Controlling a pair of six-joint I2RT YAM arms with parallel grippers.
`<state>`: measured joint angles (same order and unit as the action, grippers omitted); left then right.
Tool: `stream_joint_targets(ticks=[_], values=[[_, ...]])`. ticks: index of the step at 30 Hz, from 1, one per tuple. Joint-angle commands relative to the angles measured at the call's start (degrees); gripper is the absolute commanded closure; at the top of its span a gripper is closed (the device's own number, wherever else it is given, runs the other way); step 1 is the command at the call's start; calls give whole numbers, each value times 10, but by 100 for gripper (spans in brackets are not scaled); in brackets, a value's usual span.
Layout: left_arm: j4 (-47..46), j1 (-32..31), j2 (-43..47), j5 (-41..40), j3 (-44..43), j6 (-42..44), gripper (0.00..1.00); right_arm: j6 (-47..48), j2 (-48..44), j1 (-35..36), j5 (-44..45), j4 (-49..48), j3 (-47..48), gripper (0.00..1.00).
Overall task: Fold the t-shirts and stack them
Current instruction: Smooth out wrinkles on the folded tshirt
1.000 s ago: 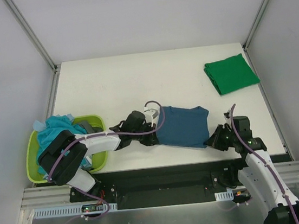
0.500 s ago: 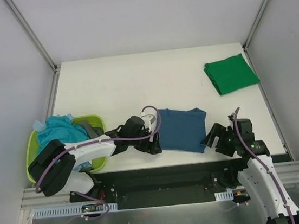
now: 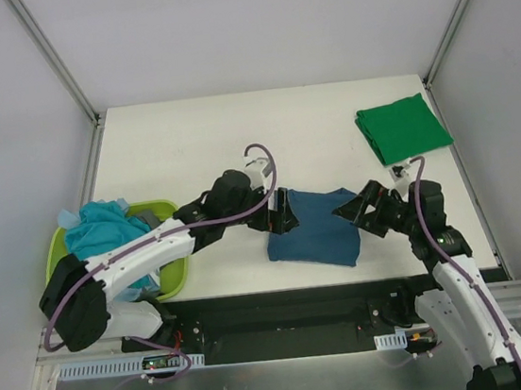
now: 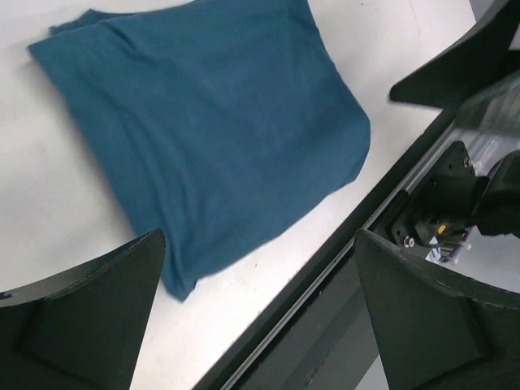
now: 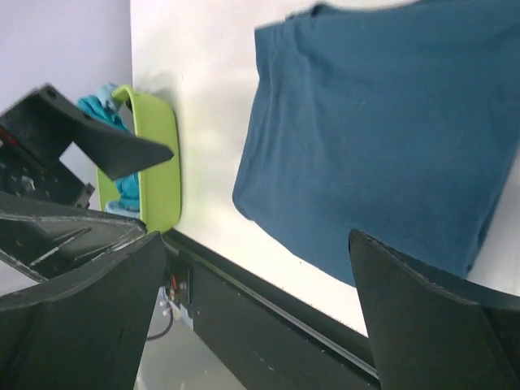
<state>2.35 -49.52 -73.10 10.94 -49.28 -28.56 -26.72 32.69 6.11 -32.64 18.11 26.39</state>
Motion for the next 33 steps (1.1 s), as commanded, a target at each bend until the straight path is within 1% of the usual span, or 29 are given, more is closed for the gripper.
stream_joint_targets(ticks=[1,5,6,9,12,14,16,19,21,23,24,27,28,29,31,33], values=[[-70,-2,-86,58,-21,-28,1,-56,62,45,-11,-117,-35,4],[-145,-1,-143,122,24,-55,1,-44,90,45,21,-119,-98,4],[-157,-1,-151,126,38,-60,1,-43,96,45,37,-119,-114,4],[-165,-2,-165,107,74,-80,1,-34,123,37,71,-116,-146,4],[-162,-2,-172,92,99,-82,1,-19,140,32,102,-96,-160,4],[-156,-2,-166,75,116,-80,1,-3,143,29,115,-77,-158,4],[-153,-1,-152,76,126,-80,1,14,139,29,115,-60,-145,4],[-152,-2,-113,85,127,-72,1,47,107,28,110,-20,-101,4],[-142,-1,-72,67,122,-62,1,69,73,28,106,10,-63,4],[-116,-2,-28,33,116,-55,1,86,44,28,114,35,-29,4],[-98,-1,-7,6,115,-53,1,95,34,28,134,51,-14,4],[-53,-1,61,-105,129,-62,1,120,26,28,189,72,8,4],[-38,-1,80,-159,139,-76,1,135,35,28,200,79,20,4],[-3,-1,93,-220,145,-95,1,141,51,28,209,87,33,4],[69,-1,106,-308,139,-127,1,151,105,29,227,110,68,4],[130,0,112,-338,127,-142,1,162,165,35,224,125,101,4]])
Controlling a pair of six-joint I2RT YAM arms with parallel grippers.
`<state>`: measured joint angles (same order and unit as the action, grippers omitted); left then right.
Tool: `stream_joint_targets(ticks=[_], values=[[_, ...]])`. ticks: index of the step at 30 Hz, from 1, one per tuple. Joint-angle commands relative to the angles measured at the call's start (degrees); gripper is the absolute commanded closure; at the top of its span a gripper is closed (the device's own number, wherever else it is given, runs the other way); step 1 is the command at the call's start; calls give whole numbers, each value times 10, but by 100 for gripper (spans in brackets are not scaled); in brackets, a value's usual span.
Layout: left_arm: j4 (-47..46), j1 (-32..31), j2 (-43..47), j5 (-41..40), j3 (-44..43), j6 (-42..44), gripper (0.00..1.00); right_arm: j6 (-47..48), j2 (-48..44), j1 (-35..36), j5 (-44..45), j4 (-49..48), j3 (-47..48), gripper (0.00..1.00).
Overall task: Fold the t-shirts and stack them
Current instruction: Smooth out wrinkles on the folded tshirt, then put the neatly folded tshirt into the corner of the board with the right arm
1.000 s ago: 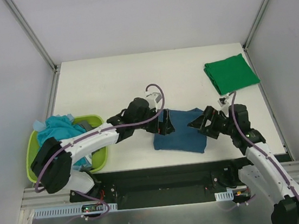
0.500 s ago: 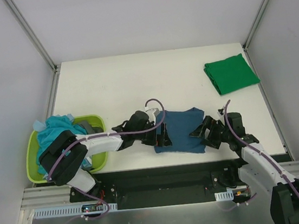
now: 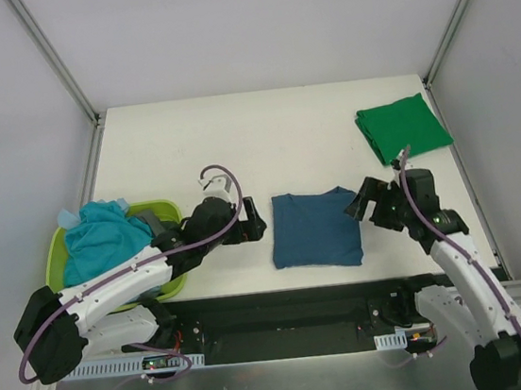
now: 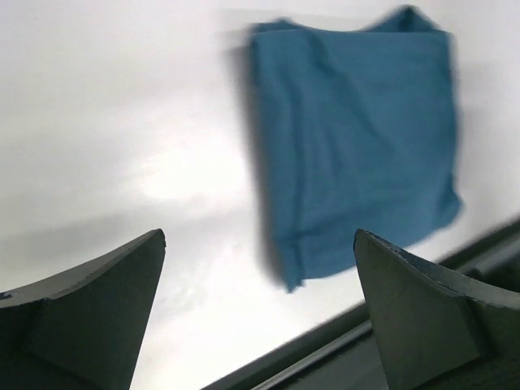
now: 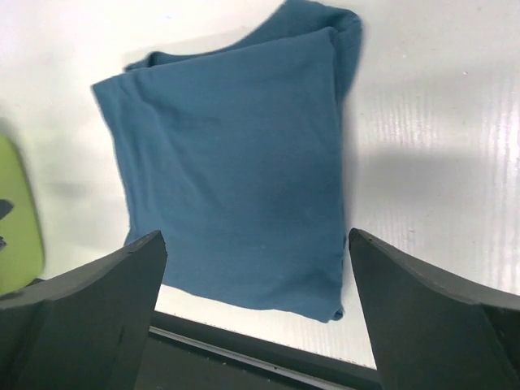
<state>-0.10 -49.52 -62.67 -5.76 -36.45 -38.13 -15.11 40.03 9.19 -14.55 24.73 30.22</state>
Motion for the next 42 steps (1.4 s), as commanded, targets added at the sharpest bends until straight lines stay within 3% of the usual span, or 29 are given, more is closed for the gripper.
stream_joint_targets(ticks=[1,7,9,18,21,26,31,36,42], values=[[172,-1,11,-175,-4,-48,1,45,118,9,43,60,75,4],[189,1,34,-189,10,-52,1,24,259,60,82,40,99,1],[190,1,34,-190,11,-49,1,24,294,72,91,44,107,8],[190,2,8,-175,11,-55,1,12,397,138,133,25,126,21],[190,1,10,-172,12,-56,1,-4,435,159,173,28,138,33],[189,1,35,-198,34,-83,1,-42,490,187,152,-13,127,40],[190,2,56,-210,42,-81,1,-27,535,201,106,-67,141,69],[190,2,68,-219,45,-79,1,46,555,203,114,-50,209,100],[198,3,77,-242,46,-76,1,189,530,205,307,35,328,100]])
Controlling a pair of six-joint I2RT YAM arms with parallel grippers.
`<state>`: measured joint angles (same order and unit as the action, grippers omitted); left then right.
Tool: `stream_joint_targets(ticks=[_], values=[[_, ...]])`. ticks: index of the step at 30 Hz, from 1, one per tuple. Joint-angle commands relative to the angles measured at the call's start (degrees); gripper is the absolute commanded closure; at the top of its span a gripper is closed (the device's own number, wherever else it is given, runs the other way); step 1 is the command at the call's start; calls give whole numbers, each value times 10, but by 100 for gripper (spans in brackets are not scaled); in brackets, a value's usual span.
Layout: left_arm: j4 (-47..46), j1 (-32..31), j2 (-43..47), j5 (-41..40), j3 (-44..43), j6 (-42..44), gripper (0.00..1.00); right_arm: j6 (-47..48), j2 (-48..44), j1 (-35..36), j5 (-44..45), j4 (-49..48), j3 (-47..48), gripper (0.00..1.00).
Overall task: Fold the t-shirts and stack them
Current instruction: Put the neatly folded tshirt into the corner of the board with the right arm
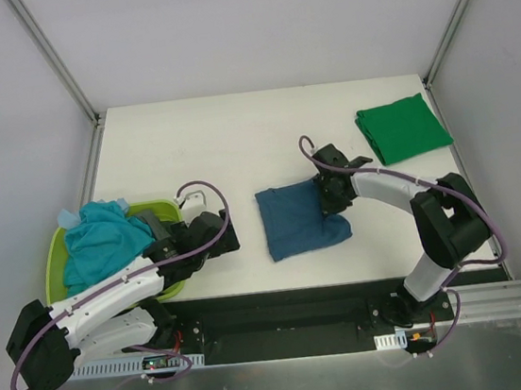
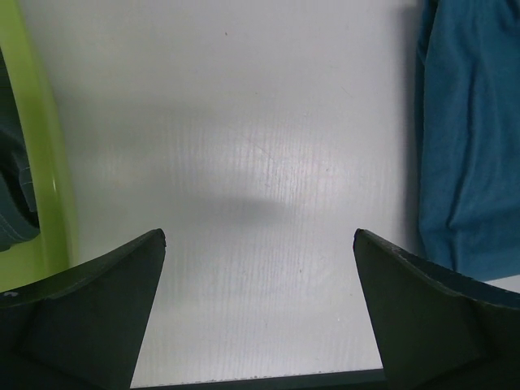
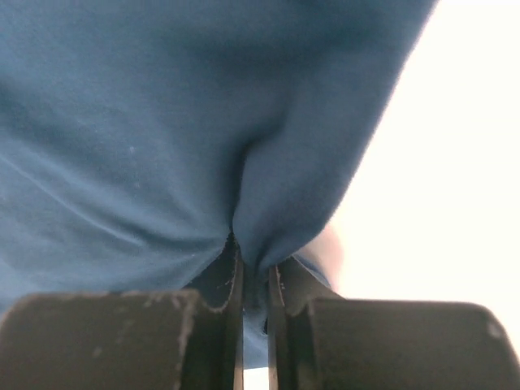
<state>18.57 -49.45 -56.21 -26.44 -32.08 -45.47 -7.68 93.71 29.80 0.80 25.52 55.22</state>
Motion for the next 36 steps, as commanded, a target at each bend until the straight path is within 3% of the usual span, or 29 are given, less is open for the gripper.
stream_joint_targets(ticks=[1,5,8,11,16,22,36], values=[[13,1,13,-41,3,-2,1,146,-8,-1,190,35,93,100],[23,3,19,-63,1,-6,1,265,-3,0,342,27,136,100],[27,4,28,-81,2,-6,1,337,0,0,406,-5,146,100],[33,3,37,-105,1,-7,1,425,3,-4,504,-126,121,100],[38,5,58,-128,0,-4,1,564,6,-59,434,-201,117,99],[45,6,65,-152,-3,1,1,637,17,-113,385,-198,189,100],[62,9,78,-235,-22,3,1,640,31,-147,372,-138,310,100]])
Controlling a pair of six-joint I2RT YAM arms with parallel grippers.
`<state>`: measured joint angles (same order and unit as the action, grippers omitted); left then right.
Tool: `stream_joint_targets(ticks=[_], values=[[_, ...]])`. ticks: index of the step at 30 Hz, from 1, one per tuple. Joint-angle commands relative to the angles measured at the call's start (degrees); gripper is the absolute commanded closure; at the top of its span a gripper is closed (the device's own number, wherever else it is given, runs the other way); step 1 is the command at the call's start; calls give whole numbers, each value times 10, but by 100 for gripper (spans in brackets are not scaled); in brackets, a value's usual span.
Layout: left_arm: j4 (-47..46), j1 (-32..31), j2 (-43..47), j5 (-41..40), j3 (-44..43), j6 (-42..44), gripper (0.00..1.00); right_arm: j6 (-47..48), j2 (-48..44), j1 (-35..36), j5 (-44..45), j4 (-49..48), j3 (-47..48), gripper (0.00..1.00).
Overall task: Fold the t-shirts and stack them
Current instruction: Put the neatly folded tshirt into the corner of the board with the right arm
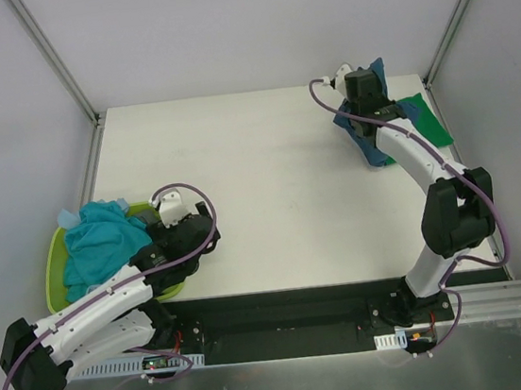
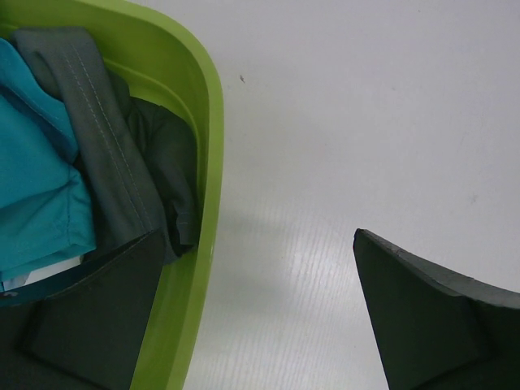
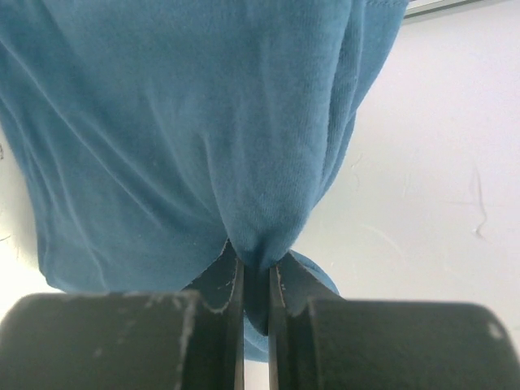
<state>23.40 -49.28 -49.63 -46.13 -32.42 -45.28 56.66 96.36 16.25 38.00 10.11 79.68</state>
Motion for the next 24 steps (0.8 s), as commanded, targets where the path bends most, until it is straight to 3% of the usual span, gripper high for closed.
stream_joint_targets(ticks=[1,11,24], values=[[14,8,14,-39,-19,1,1,-15,9,-14,-2,32,79,100],[14,8,21,-46,-20,1,1,-52,41,-40,-30,94,147,99],[15,13,3,-48,-21,-2,1,-81,118,-101,-46,91,201,100]])
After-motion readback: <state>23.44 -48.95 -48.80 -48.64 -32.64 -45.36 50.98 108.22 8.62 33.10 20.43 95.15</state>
